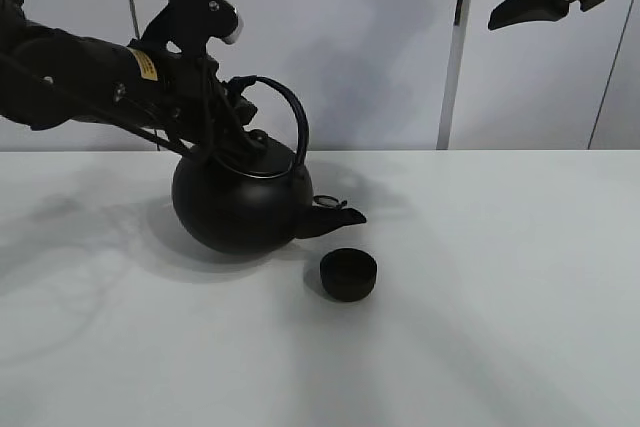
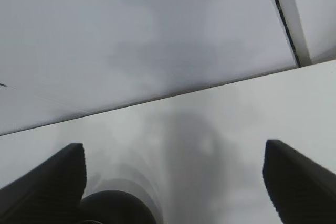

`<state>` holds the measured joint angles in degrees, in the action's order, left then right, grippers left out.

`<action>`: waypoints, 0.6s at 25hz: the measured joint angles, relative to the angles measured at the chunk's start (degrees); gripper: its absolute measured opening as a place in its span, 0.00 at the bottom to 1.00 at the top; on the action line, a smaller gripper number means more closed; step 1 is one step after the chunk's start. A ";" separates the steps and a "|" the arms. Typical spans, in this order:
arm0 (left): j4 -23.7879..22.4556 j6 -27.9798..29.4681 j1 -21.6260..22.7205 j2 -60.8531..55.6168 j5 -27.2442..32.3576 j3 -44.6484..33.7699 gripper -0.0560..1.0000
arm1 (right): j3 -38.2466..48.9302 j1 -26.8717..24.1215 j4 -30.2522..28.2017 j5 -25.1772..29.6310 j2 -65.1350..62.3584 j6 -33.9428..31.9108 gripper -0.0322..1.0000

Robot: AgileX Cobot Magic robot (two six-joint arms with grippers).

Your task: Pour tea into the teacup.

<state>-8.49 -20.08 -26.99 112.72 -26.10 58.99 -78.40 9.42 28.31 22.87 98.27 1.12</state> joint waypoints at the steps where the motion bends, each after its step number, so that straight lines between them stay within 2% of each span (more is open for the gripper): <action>1: 0.88 0.00 0.00 -0.23 0.17 0.00 0.14 | 0.00 0.00 0.00 0.00 0.00 0.00 0.64; 8: 10.08 -1.29 0.00 -4.33 -0.13 -2.55 0.14 | 0.00 0.00 0.00 -0.09 0.00 0.00 0.64; 15: 18.16 -2.31 -0.64 -7.21 -6.59 -11.06 0.14 | 0.00 0.00 0.00 -0.12 0.00 0.00 0.64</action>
<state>9.67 -22.40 -27.63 105.51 -32.69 47.93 -78.40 9.42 28.31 22.75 98.27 1.12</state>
